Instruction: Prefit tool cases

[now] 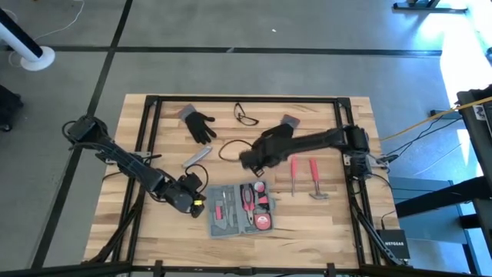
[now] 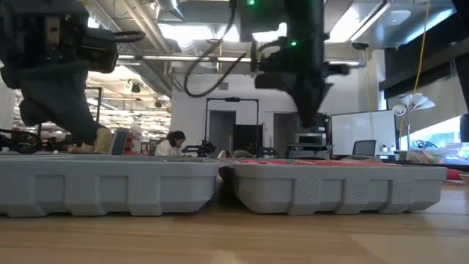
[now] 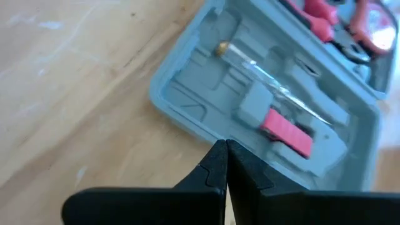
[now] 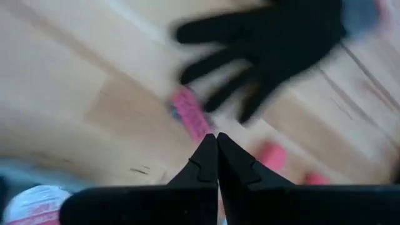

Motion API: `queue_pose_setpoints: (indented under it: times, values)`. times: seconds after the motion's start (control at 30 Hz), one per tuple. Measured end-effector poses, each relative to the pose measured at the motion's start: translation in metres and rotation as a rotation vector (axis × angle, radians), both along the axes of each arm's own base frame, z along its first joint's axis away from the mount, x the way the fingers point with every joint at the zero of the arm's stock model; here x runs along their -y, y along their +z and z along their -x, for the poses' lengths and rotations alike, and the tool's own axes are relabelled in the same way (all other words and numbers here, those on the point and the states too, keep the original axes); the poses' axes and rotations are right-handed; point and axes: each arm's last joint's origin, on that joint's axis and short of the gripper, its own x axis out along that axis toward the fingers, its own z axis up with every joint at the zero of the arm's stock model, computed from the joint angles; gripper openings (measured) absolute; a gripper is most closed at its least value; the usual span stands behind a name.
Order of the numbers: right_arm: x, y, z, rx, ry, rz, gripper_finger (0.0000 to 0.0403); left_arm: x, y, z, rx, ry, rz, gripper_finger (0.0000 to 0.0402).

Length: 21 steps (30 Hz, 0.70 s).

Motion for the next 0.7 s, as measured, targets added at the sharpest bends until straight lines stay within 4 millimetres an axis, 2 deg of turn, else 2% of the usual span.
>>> queue_pose_setpoints:
  times: [0.07, 0.27, 0.47, 0.63, 0.7]
  values:
    - [0.014, 0.0, -0.002, 0.046, 0.098, -0.086, 0.0, 0.001, 0.002, 0.002, 0.006, -0.008, 0.001, 0.0]
    - [0.044, -0.016, 0.007, 0.048, 0.184, -0.195, 0.0, 0.007, 0.004, 0.007, 0.031, 0.014, 0.006, 0.0]
    - [0.036, -0.017, 0.016, -0.015, 0.396, -0.186, 0.0001, 0.01, 0.003, 0.012, 0.026, 0.072, 0.013, 0.0]
    - [0.037, -0.034, 0.028, 0.081, 0.384, -0.269, 0.0021, 0.008, 0.001, 0.015, -0.001, 0.117, 0.025, 0.0]
    - [0.039, -0.033, 0.03, 0.149, 0.355, -0.277, 0.0041, 0.008, 0.001, 0.015, 0.0, 0.131, 0.036, 0.0]
